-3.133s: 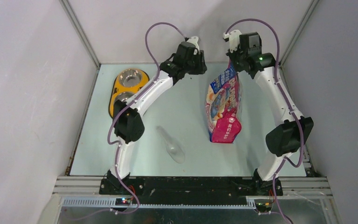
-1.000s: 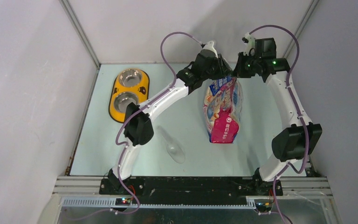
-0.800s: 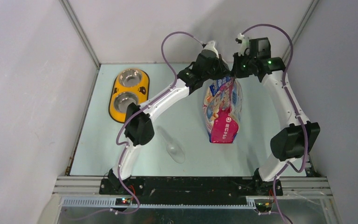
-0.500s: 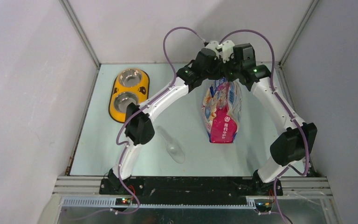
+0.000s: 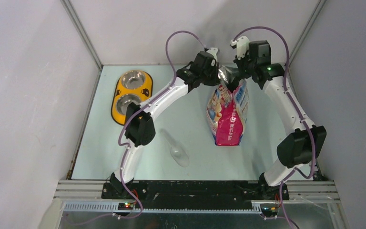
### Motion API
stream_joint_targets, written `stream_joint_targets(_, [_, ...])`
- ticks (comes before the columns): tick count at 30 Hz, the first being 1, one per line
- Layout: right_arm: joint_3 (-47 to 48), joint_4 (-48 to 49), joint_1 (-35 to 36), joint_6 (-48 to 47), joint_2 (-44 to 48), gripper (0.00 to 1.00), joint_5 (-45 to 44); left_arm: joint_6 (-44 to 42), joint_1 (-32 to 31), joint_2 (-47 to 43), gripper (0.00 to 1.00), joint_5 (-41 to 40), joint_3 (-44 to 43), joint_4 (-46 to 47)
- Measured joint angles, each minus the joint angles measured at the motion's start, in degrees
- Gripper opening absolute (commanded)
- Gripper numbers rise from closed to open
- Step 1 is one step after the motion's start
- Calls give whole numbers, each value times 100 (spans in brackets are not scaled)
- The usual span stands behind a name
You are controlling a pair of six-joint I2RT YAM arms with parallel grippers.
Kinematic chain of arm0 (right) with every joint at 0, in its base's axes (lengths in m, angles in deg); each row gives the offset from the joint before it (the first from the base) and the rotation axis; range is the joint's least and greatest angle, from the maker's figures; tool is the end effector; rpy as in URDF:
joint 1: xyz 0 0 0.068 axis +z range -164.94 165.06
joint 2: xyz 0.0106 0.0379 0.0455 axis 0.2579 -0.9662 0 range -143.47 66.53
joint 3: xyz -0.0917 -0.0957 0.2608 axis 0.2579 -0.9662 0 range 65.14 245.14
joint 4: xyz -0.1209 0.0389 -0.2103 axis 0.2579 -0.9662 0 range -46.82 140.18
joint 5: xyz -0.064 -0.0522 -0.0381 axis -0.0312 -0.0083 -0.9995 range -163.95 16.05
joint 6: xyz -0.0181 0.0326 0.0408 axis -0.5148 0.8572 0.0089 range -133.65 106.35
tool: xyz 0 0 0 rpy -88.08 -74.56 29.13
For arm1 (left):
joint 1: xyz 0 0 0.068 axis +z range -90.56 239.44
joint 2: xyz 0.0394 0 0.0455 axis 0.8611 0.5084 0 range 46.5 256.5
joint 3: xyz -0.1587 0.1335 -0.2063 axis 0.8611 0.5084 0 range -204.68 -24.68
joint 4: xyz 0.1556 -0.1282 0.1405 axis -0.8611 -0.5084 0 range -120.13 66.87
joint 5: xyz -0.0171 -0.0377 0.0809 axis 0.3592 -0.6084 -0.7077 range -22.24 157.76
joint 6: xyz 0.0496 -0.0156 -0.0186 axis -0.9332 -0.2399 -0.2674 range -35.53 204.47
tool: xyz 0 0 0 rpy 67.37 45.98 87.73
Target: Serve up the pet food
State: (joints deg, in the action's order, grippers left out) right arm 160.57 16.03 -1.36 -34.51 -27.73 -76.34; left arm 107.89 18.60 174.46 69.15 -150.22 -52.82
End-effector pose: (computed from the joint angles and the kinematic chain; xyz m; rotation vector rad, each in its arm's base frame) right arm 0.3518 0.0833 0.4010 -0.6128 2.0590 -0.1186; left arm 0.3927 -0.3406 0.3287 0.3493 2.1816 -0.6726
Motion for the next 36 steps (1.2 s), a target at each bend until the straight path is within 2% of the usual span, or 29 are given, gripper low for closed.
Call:
stream_joint_targets(3, [461, -457, -61, 393, -103, 1, 232, 7, 39, -87, 0, 177, 0, 116])
stream_joint_targets(4, [660, -645, -74, 542, -151, 10, 315, 15, 68, -149, 0, 238, 0, 219])
stream_joint_targets(8, [1287, -1126, -92, 1047, -378, 28, 601, 153, 210, -505, 0, 479, 184, 702])
stream_joint_targets(13, [1386, -1290, -17, 1303, -466, 41, 608, 365, 391, -863, 0, 542, 199, 1115])
stream_joint_targets(15, [1386, -1362, 24, 1375, -518, 49, 555, 474, 435, -942, 17, 540, 199, 1185])
stream_joint_targets(16, [1386, -1401, 39, 1403, -542, 54, 533, 518, 450, -964, 36, 540, 201, 1185])
stream_joint_targets(18, [1386, -1482, 83, 1429, -577, 57, 476, 662, 455, -994, 52, 540, 229, 1185])
stream_joint_targets(21, [1381, -1600, 142, 1453, -595, 52, 398, 898, 407, -1008, 59, 544, 361, 1158])
stream_joint_targets(28, [1121, -1816, 205, 1690, -531, 42, 236, 1539, 90, -1008, 56, 638, 769, 927])
stream_joint_targets(34, [916, -1934, 212, 1810, -249, 29, 225, 1838, -234, -986, 36, 643, 769, 905])
stream_joint_targets(35, [887, -1954, 212, 1834, -192, 25, 225, 1858, -284, -977, 28, 634, 769, 898])
stream_joint_targets(36, [866, -1985, 219, 1847, -140, 11, 229, 1869, -317, -970, 16, 629, 772, 894])
